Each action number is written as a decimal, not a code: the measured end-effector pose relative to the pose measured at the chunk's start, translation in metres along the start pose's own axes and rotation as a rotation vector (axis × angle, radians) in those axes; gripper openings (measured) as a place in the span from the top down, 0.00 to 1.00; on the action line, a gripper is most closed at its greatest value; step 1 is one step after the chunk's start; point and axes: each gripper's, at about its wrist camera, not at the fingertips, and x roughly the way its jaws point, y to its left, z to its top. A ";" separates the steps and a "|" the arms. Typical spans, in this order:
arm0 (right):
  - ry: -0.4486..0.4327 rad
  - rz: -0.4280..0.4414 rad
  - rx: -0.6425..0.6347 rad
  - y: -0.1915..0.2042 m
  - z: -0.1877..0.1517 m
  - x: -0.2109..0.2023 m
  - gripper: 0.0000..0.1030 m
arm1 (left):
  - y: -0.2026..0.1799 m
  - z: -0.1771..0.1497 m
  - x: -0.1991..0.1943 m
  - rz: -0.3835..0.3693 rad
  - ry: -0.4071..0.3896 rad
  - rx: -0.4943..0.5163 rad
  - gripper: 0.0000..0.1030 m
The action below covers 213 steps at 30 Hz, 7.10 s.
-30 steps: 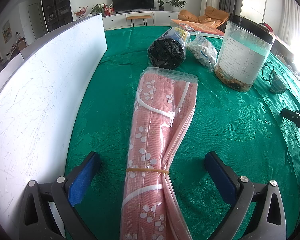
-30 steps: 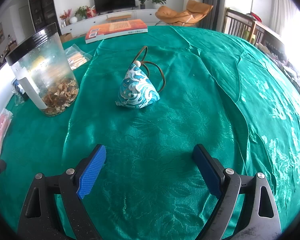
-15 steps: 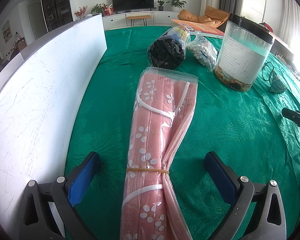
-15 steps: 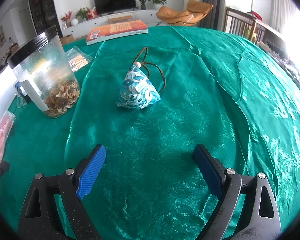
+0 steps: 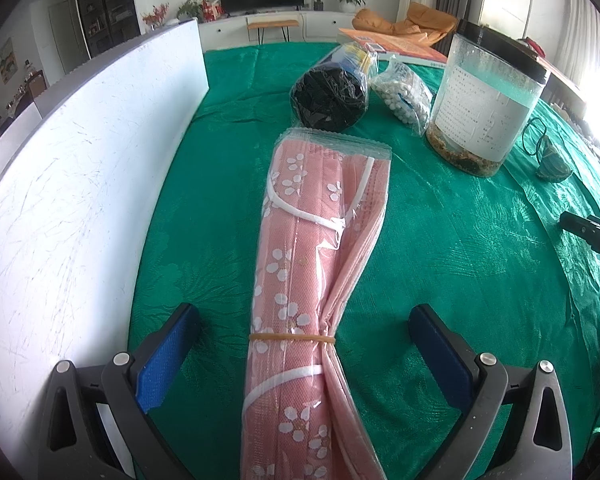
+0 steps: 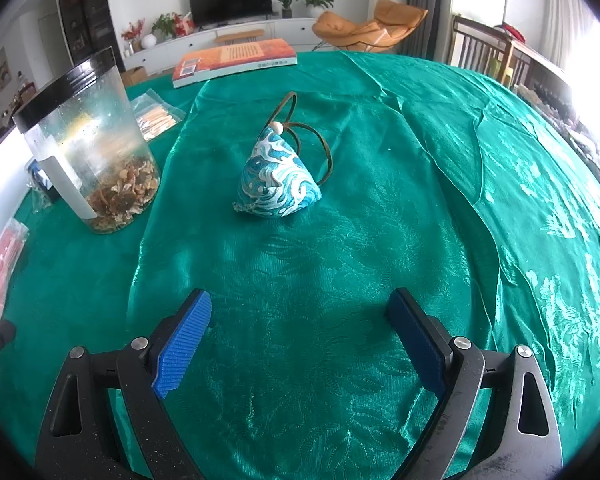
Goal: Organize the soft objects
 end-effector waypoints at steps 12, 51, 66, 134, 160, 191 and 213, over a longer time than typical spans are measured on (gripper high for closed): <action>0.163 0.060 0.014 -0.001 0.087 0.045 0.55 | -0.010 0.029 -0.007 -0.127 -0.010 -0.016 0.80; -0.063 0.100 -0.245 0.096 -0.042 -0.071 0.21 | 0.082 0.003 -0.167 -0.127 -0.287 -0.197 0.00; -0.036 0.014 -0.021 0.021 -0.047 -0.041 0.21 | -0.034 -0.011 -0.032 -0.104 -0.035 -0.032 0.00; -0.023 0.021 -0.043 0.034 -0.052 -0.043 0.13 | 0.007 0.169 -0.079 -0.210 -0.024 0.031 0.11; -0.017 0.026 -0.049 0.035 -0.052 -0.044 0.11 | -0.090 0.267 0.130 -0.203 0.423 0.236 0.74; -0.017 0.027 -0.050 0.035 -0.052 -0.044 0.11 | -0.242 0.201 -0.086 -0.430 0.061 0.461 0.23; -0.018 0.028 -0.050 0.035 -0.052 -0.045 0.11 | -0.009 0.042 -0.091 -0.156 0.076 0.090 0.16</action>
